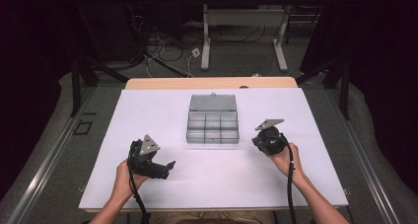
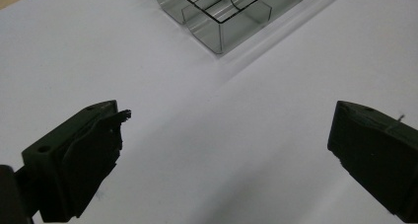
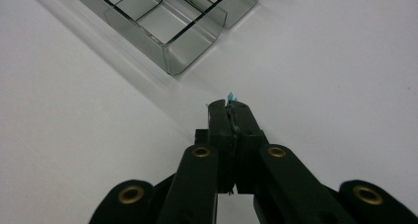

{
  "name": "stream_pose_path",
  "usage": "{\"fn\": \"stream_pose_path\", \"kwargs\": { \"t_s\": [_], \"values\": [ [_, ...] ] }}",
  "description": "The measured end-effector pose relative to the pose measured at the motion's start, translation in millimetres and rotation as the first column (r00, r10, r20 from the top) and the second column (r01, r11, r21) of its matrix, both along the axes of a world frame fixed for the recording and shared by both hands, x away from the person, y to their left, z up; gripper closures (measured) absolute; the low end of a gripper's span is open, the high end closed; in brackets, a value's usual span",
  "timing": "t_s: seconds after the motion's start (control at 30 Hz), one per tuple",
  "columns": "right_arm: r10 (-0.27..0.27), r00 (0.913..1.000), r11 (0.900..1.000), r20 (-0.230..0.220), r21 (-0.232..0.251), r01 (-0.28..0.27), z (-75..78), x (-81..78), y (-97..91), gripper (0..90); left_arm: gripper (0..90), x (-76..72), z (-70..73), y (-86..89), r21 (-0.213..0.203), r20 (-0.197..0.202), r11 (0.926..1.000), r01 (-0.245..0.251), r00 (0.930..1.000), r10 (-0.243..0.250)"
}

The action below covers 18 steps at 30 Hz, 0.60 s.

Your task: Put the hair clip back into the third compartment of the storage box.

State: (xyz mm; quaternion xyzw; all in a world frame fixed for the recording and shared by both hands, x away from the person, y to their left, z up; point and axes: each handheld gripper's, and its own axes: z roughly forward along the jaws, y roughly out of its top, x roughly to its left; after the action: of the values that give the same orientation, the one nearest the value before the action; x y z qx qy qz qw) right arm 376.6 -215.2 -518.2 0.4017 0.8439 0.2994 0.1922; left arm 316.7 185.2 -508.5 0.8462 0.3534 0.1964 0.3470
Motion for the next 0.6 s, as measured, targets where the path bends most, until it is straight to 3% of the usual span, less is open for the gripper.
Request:
{"fn": "stream_pose_path", "kwargs": {
  "t_s": [0.6],
  "values": [
    [-0.005, 0.9977, 0.9995, 0.067, 0.03, 0.003, 11.4, -3.3, -1.4, 89.8, 0.0, 1.3, -0.9, -0.5, 0.004, -0.002, 1.0, 0.001, 1.0, -0.001]
  ]
}}
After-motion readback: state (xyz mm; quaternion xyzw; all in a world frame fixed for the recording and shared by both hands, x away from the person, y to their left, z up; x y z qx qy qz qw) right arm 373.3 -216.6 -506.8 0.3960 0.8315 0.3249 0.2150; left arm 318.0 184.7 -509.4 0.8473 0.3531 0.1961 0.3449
